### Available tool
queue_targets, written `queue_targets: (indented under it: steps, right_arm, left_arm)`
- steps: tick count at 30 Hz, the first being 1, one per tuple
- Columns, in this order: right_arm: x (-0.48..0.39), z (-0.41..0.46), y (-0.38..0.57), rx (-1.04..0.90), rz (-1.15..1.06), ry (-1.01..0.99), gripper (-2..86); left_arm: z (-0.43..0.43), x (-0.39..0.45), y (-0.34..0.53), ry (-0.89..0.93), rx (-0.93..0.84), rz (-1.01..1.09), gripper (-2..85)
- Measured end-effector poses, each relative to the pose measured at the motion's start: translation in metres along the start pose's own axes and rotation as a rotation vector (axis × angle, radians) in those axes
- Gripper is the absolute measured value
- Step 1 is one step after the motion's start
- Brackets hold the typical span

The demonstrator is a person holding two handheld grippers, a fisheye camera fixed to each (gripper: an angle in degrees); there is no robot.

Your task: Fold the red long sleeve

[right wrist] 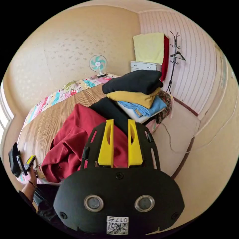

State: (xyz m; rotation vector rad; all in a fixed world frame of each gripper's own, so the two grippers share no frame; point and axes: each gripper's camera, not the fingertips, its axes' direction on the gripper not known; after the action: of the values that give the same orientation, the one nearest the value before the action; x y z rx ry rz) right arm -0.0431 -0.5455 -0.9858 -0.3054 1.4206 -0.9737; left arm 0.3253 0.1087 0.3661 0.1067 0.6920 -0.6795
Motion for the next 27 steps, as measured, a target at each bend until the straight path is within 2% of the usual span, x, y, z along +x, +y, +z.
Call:
queue_targets:
  steps: [2, 4, 6, 8, 10, 12, 14, 16, 18, 21, 23, 26, 27]
  right_arm:
    - [-0.043, 0.017, -0.004, -0.067, -0.134, -0.113, 12.4]
    - [-0.086, 0.042, 0.006, -0.155, -0.280, -0.375, 13.6]
    - [-0.111, 0.062, 0.020, -0.252, -0.344, -0.471, 14.0]
    - [-0.132, 0.082, 0.040, -0.331, -0.399, -0.393, 13.6]
    - [-0.148, 0.109, 0.064, -0.410, -0.431, -0.061, 8.4]
    - [-0.146, 0.102, 0.072, -0.365, -0.398, -0.006, 4.0]
    - [-0.137, 0.073, 0.071, -0.255, -0.378, -0.186, 3.3]
    - [-0.120, 0.035, 0.066, -0.125, -0.369, -0.376, 3.1]
    - [-0.107, 0.013, 0.059, -0.073, -0.374, -0.553, 3.1]
    - [-0.093, -0.018, 0.053, 0.009, -0.401, -0.799, 3.1]
    - [-0.091, -0.035, 0.051, 0.029, -0.441, -0.881, 3.2]
    - [-0.092, -0.060, 0.054, 0.022, -0.579, -0.933, 3.3]
    - [-0.086, -0.069, 0.057, 0.038, -0.604, -0.945, 3.3]
  left_arm:
    - [0.003, -0.002, 0.005, -0.003, 0.000, 0.001, -1.0]
    - [0.007, -0.007, 0.009, 0.006, -0.002, -0.004, -1.0]
    - [0.011, -0.018, 0.017, 0.029, -0.006, -0.015, -0.9]
    - [0.012, -0.027, 0.025, 0.056, -0.006, -0.025, -0.8]
    - [0.010, -0.039, 0.033, 0.100, -0.017, -0.040, -0.5]
    - [-0.001, -0.050, 0.043, 0.205, -0.045, -0.050, 1.0]
    - [-0.027, -0.045, 0.049, 0.348, 0.027, 0.021, 3.6]
    - [-0.072, -0.029, 0.053, 0.420, 0.189, 0.115, 5.7]
    - [-0.130, -0.001, 0.046, 0.568, 0.343, 0.278, 8.1]
    - [-0.177, 0.038, 0.020, 0.772, 0.357, 0.469, 12.9]
    - [-0.192, 0.061, 0.008, 0.834, 0.325, 0.553, 15.1]
    - [-0.199, 0.086, 0.000, 0.788, 0.307, 0.623, 15.1]
    - [-0.197, 0.091, 0.000, 0.819, 0.303, 0.675, 12.4]
